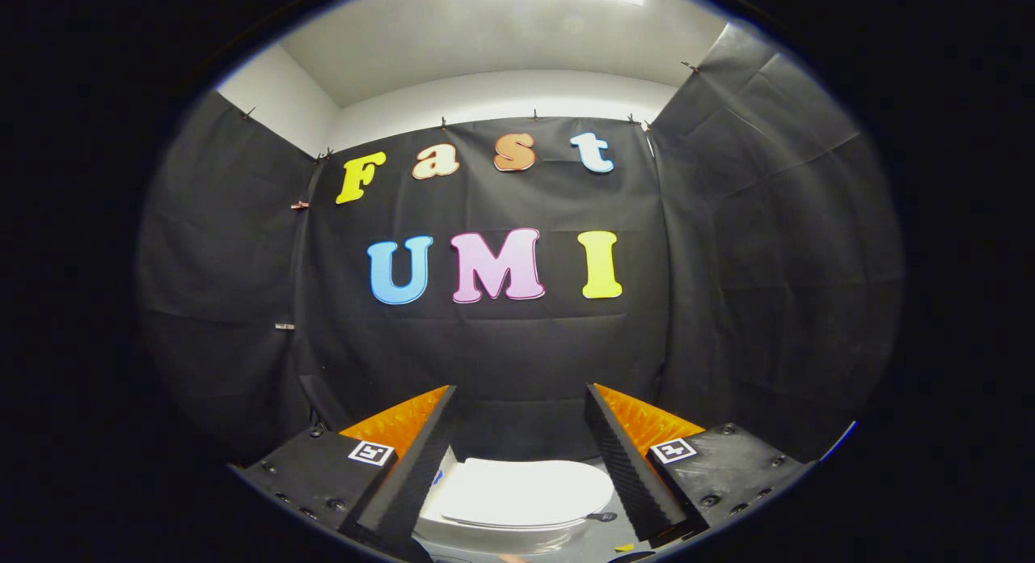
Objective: Open the toilet lid.
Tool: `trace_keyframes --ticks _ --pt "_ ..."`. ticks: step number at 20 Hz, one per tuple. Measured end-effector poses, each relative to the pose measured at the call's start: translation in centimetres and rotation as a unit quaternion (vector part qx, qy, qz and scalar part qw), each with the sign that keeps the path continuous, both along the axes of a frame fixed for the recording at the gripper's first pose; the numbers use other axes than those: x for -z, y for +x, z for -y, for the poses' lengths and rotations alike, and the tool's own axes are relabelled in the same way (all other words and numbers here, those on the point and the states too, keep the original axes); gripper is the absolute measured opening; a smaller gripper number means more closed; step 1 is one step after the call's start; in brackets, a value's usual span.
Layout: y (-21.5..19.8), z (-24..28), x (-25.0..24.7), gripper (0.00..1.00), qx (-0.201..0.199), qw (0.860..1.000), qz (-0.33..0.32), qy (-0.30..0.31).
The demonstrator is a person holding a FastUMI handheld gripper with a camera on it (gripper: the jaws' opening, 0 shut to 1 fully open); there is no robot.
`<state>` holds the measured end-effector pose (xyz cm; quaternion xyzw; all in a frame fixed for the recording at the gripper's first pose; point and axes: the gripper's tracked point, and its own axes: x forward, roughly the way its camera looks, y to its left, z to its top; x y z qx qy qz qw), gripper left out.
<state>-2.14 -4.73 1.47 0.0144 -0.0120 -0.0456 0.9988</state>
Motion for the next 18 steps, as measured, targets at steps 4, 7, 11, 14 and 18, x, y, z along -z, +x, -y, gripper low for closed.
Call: trace_keyframes --ticks 4,7,11,14,18 --pt "0.3 2.9 1.4 0.99 0.027 0.999 -0.015 0.012" --pt "0.8 5.2 3.0 0.99 0.047 0.998 -0.029 0.027" --pt "1.5 8.3 5.9 0.99 0.068 0.995 -0.056 0.051" --pt "2.5 10.8 8.7 0.99 0.084 0.991 -0.073 0.075" --pt "4.1 14.2 14.0 0.98 0.111 0.981 -0.113 0.115"
